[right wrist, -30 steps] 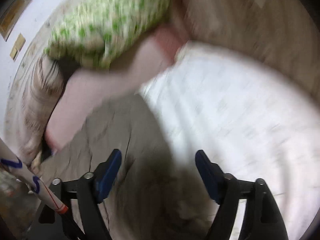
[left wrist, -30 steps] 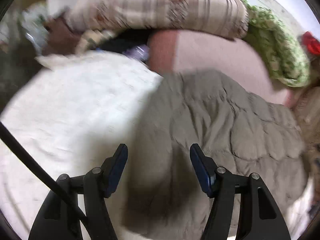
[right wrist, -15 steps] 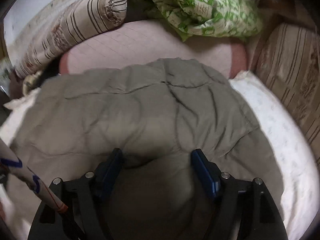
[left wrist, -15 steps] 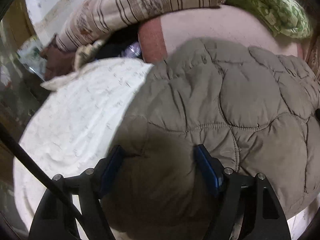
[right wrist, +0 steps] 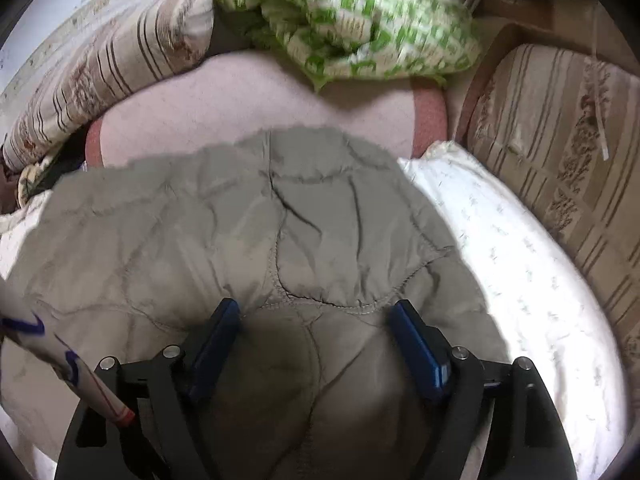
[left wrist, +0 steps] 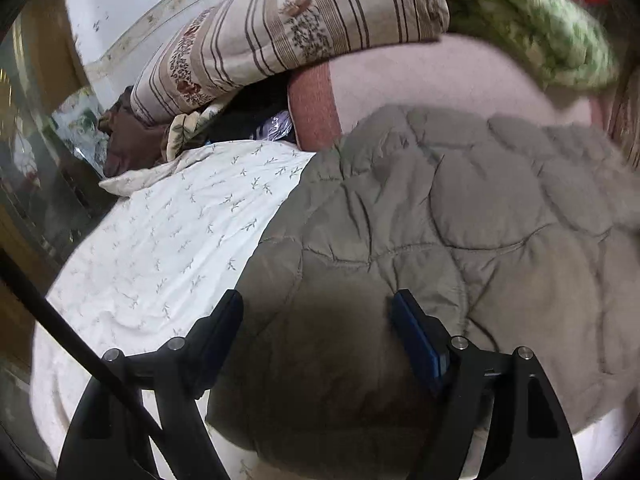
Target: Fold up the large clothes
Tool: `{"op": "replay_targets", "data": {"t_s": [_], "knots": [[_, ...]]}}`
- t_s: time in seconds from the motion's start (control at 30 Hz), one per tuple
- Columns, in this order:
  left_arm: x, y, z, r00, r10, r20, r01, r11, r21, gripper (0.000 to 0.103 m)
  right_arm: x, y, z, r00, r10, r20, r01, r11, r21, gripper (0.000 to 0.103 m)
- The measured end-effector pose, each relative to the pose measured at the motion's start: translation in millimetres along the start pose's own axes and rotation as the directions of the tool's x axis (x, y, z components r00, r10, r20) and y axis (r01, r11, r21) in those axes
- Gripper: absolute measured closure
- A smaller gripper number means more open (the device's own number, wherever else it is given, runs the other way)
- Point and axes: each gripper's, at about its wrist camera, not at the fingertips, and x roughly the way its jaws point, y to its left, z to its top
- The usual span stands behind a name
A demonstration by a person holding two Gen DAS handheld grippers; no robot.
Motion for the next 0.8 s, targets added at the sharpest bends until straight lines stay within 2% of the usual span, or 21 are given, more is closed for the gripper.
{"op": "replay_targets", "data": {"t_s": [0.13,0.3,0.37,0.43,0.53,0.63,0.73,0.8], "knots": [[-15,6,-4,1.000,0.014,0.022,-0.013,0.999,-0.038,0.027,-21,6,-8,1.000,-0.002,0.005,0.002,1.000,-0.016,0.021],[-58,17,-4,0.987,0.069,0.143,-0.054,0.993,-0.105,0.027,-16,2,-35,0.991,0.015,-0.131,-0.009,0.999,0.043,0.020],[-81,22,-6,0.974,0.090,0.209,-0.062,0.989,-0.136,0.024,-30,5,-41,0.994,0.001,-0.113,0.002,1.000,0.023,0.020],[-102,25,-9,0.958,0.105,0.267,-0.063,0.985,-0.161,0.016,-53,7,-47,0.996,0.005,-0.084,-0.003,1.000,0.015,0.020],[-134,29,-16,0.939,0.102,0.328,-0.041,0.982,-0.187,0.010,-86,3,-63,0.998,0.030,-0.053,-0.026,0.997,0.068,0.019],[-162,31,-31,0.941,0.036,0.336,0.028,0.983,-0.184,0.010,-119,-4,-86,0.999,0.024,-0.026,-0.021,0.995,0.098,0.019],[-185,32,-49,0.938,0.043,0.344,0.027,0.981,-0.194,0.010,-143,-8,-102,1.000,-0.009,-0.001,0.009,0.995,0.098,0.019],[-198,34,-64,0.943,0.049,0.329,0.023,0.977,-0.213,0.010,-160,-11,-113,0.999,-0.027,0.017,0.026,0.994,0.105,0.019]]}}
